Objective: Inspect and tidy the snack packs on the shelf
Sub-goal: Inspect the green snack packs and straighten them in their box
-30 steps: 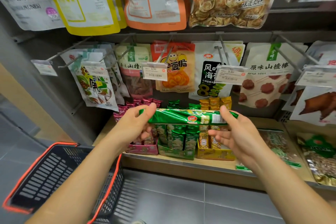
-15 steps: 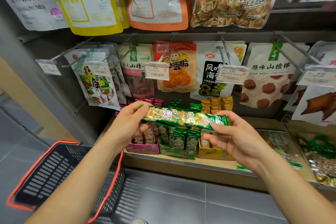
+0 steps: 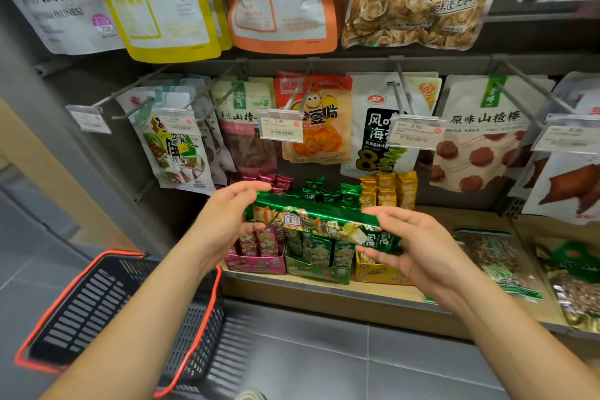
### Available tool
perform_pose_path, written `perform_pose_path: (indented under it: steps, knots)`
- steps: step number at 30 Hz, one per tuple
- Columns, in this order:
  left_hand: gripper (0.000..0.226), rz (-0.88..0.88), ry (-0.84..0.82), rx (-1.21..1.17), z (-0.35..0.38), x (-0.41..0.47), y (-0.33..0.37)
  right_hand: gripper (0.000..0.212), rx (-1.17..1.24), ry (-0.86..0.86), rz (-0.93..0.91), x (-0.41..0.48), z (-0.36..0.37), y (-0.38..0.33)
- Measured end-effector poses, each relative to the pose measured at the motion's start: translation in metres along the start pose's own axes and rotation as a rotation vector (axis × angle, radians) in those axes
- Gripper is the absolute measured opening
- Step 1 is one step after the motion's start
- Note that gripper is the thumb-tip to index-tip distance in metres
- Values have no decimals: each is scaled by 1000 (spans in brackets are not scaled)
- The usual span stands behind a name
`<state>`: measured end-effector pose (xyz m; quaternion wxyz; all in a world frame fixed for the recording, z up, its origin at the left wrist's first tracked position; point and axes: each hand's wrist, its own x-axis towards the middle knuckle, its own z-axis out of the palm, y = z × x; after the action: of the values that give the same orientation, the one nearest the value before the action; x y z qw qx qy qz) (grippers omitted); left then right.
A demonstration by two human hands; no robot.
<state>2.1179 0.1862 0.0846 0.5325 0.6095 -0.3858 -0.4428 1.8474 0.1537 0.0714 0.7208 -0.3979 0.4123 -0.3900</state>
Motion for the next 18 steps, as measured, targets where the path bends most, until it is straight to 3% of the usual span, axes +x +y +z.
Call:
perform_pose_path:
  steps: [6,13,15,18]
  knots:
    - [39,-6,39,107,-4,5,-7,34,-67,-199,-36,-3,-2,-8]
    - [39,304,114,1053,-6,6,-22,47,-215,-179,-177,-7,2,-13]
    - [48,364,39,1240,-3,3,-22,45,-206,-152,-205,-7,4,-12]
    - [58,432,-181,1274,5,-3,-24,41,-203,-94,-248,-7,6,-11]
